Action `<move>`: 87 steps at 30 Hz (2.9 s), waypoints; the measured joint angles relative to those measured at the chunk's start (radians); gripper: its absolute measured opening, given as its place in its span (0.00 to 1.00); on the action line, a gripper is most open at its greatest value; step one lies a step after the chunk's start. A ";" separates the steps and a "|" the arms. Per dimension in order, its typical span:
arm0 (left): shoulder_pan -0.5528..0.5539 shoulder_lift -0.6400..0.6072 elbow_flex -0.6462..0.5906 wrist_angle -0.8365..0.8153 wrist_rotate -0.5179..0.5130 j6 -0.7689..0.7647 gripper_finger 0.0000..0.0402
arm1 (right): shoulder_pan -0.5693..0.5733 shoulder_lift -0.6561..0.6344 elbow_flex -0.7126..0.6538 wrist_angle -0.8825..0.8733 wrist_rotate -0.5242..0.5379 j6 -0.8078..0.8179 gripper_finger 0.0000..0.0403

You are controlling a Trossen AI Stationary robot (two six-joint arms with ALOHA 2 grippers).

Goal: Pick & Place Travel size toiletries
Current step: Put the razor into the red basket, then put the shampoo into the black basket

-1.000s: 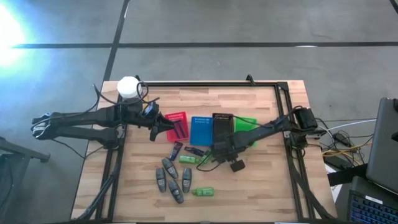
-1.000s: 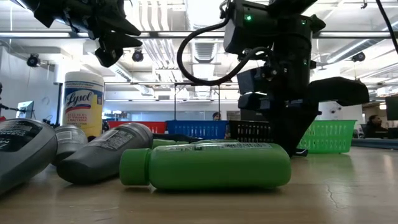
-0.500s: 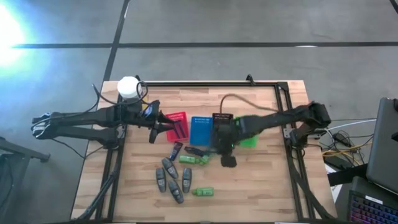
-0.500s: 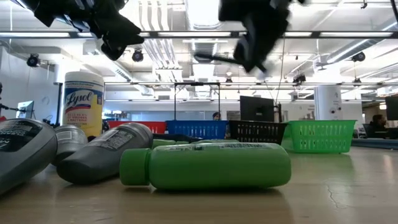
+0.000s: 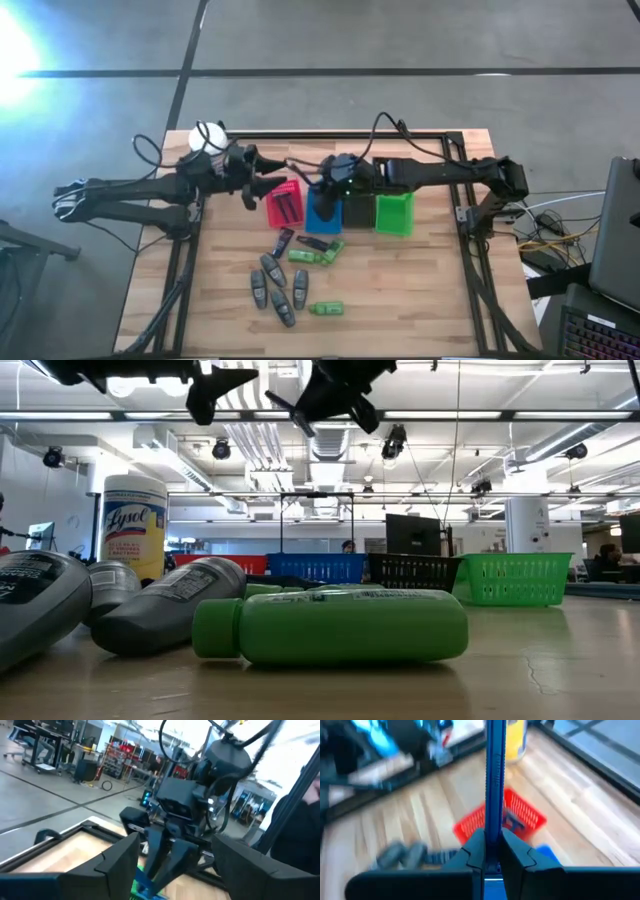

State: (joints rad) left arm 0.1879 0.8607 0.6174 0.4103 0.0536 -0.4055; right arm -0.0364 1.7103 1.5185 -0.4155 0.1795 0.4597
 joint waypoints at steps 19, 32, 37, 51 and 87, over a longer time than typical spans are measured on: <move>0.000 0.143 0.018 0.114 -0.017 0.035 0.62 | 0.023 0.016 -0.003 0.233 0.032 0.061 0.06; 0.000 0.172 0.051 0.109 -0.045 0.072 0.41 | 0.026 0.015 -0.007 0.231 0.053 0.057 0.07; 0.000 0.170 0.051 0.086 -0.047 0.074 0.22 | 0.026 0.015 -0.007 0.232 0.055 0.051 0.08; 0.046 0.172 0.085 -0.346 -0.244 -0.101 0.09 | 0.025 0.006 -0.006 0.146 0.025 0.095 0.27; 0.081 0.383 0.136 -0.656 -0.191 -0.381 0.50 | 0.026 -0.022 -0.007 -0.146 0.030 0.236 0.81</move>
State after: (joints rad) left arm 0.2687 1.2437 0.7537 -0.2455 -0.1373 -0.7864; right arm -0.0109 1.6878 1.5112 -0.5614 0.2092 0.6960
